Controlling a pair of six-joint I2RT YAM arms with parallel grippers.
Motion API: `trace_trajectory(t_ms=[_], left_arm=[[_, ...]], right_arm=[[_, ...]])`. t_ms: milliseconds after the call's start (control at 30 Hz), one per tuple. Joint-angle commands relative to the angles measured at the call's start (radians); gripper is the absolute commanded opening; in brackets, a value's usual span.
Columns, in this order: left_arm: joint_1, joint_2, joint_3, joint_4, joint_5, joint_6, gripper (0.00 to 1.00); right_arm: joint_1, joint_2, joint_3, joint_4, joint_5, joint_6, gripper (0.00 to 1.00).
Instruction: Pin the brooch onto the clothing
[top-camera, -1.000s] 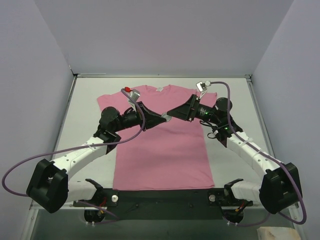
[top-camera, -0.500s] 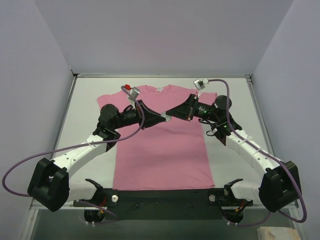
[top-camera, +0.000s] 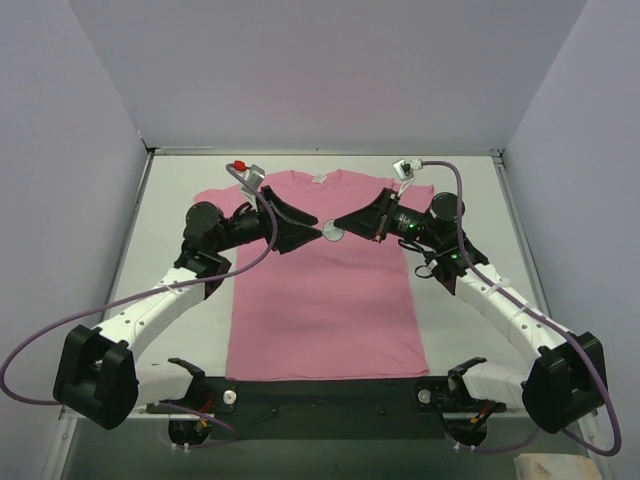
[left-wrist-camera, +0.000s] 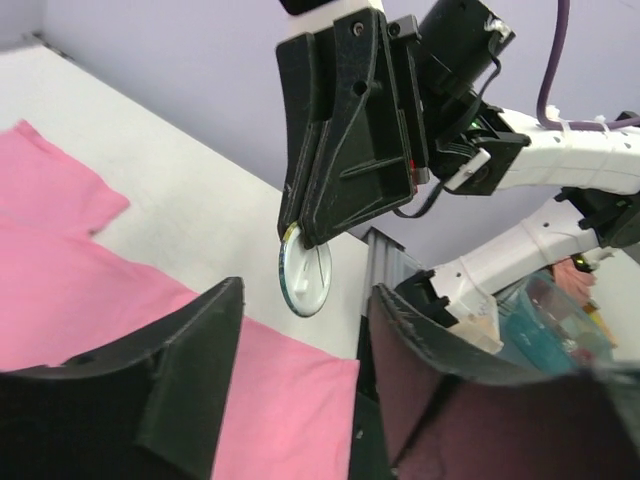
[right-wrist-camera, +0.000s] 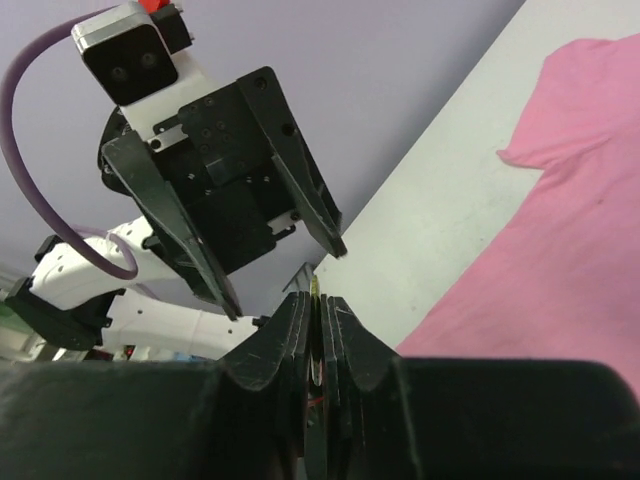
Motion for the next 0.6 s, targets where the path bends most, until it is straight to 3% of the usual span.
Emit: trace_trajectory(t_ms=[0, 167, 333, 567], left_arm=[[0.023, -0.074, 0.049, 0.019, -0.015, 0.012, 0.7], [0.024, -0.088, 0.045, 0.025, -0.041, -0.013, 0.75], [0.015, -0.044, 0.061, 0.074, -0.06, -0.079, 0.76], [-0.051, 0.054, 0.16, 0.114, -0.052, -0.142, 0.75]], right_arm=[[0.001, -0.122, -0.023, -0.007, 0.163, -0.072, 0.0], [0.001, -0.268, -0.111, -0.024, 0.369, -0.09, 0.0], [0.005, -0.395, -0.231, 0.075, 0.575, -0.04, 0.0], [0.01, -0.415, -0.277, 0.152, 0.587, -0.003, 0.0]])
